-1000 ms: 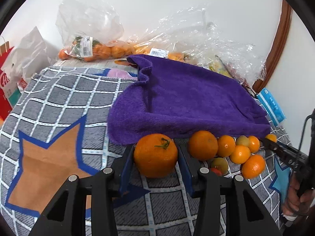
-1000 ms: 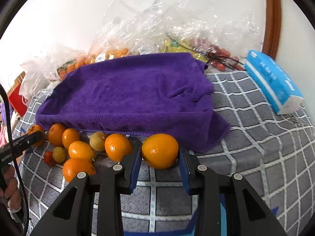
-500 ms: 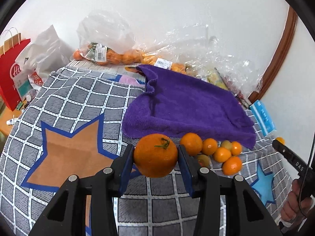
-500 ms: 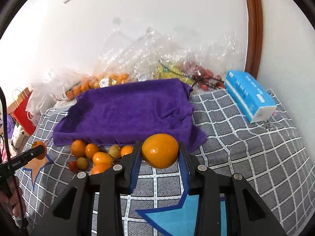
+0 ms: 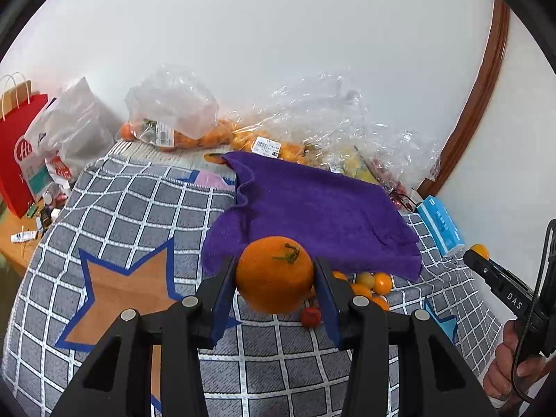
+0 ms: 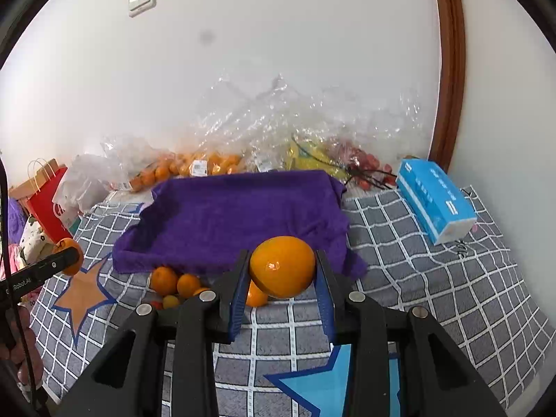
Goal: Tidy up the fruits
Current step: 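Lift both held oranges and carry them over the purple towel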
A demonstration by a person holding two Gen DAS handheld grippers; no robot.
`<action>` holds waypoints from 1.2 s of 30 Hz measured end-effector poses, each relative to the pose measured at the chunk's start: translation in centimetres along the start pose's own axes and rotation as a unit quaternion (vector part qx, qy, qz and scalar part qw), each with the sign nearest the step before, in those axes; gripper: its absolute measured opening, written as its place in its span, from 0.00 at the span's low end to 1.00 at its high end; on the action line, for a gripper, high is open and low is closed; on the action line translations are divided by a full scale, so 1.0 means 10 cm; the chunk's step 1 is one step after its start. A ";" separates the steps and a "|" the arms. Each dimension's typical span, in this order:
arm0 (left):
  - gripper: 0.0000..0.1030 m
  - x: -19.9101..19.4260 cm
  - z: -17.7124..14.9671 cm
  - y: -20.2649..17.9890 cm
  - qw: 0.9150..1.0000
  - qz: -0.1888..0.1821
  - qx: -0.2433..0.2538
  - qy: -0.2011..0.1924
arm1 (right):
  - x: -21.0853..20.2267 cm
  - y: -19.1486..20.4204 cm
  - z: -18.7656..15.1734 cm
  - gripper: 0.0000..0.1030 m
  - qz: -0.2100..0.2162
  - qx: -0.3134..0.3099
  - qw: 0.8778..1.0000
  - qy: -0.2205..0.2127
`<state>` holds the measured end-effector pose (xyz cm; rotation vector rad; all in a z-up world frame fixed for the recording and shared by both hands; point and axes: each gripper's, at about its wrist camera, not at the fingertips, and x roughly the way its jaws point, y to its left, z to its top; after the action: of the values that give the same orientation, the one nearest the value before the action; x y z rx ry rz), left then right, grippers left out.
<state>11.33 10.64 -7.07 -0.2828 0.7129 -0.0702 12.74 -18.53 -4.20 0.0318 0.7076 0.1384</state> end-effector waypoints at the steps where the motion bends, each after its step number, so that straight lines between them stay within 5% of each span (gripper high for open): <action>1: 0.41 0.00 0.03 -0.01 1.000 0.001 0.001 0.000 | 0.00 0.01 0.01 0.34 0.000 -0.001 1.000 -0.001; 36: 0.41 1.26 0.53 -0.33 0.998 0.001 0.012 0.061 | 1.38 -0.21 0.45 0.34 0.018 0.003 0.998 0.053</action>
<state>24.48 6.71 -10.33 -0.2560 0.8323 -0.0937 26.28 -18.61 -9.83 0.0425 0.8143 0.1735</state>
